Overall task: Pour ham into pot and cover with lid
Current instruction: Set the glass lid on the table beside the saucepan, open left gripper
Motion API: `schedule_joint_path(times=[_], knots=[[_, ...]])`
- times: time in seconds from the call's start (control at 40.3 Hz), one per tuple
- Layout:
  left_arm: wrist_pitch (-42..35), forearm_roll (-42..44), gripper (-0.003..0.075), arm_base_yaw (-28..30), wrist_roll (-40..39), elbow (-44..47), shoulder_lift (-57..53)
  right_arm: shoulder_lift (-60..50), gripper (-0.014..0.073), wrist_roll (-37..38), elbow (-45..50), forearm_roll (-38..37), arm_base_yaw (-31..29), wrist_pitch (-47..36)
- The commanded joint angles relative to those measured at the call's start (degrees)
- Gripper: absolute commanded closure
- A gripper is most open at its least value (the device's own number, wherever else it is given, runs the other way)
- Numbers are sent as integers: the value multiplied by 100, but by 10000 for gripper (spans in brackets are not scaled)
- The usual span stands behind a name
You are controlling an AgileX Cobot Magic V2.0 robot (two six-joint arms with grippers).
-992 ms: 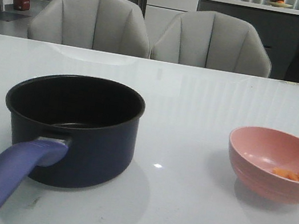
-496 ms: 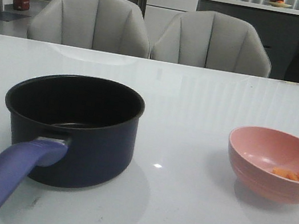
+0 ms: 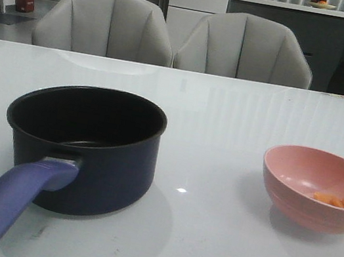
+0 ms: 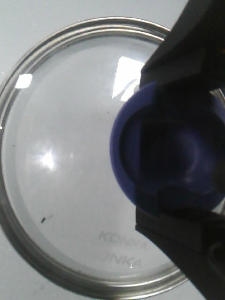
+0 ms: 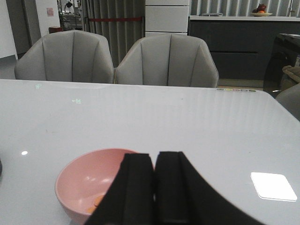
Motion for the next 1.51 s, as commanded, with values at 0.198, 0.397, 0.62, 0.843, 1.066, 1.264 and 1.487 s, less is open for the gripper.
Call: schedule_joint_path(times=[0.198, 0.397, 0.62, 0.843, 1.066, 1.264, 1.487], knots=[[120, 244, 73, -389, 139, -105, 17, -115, 453, -20, 47, -64, -27, -477], [391, 244, 83, -469, 139, -413, -61, -115, 453, -20, 47, -64, -27, -477], [453, 520, 83, -469, 65, -464, -537, -115, 453, -20, 47, -64, -27, -477], [512, 551, 83, -469, 65, -464, -841, -115, 453, -20, 47, -64, -27, -477], [299, 520, 83, -469, -44, -272, -1846, -115, 453, -20, 47, -64, -27, -477], [-448, 461, 83, -469, -44, 528, -3263, -115, 453, -20, 47, -64, -27, -477], [-988, 90, 83, -469, -44, 1453, -4857, -115, 453, -20, 47, -64, -27, -477]])
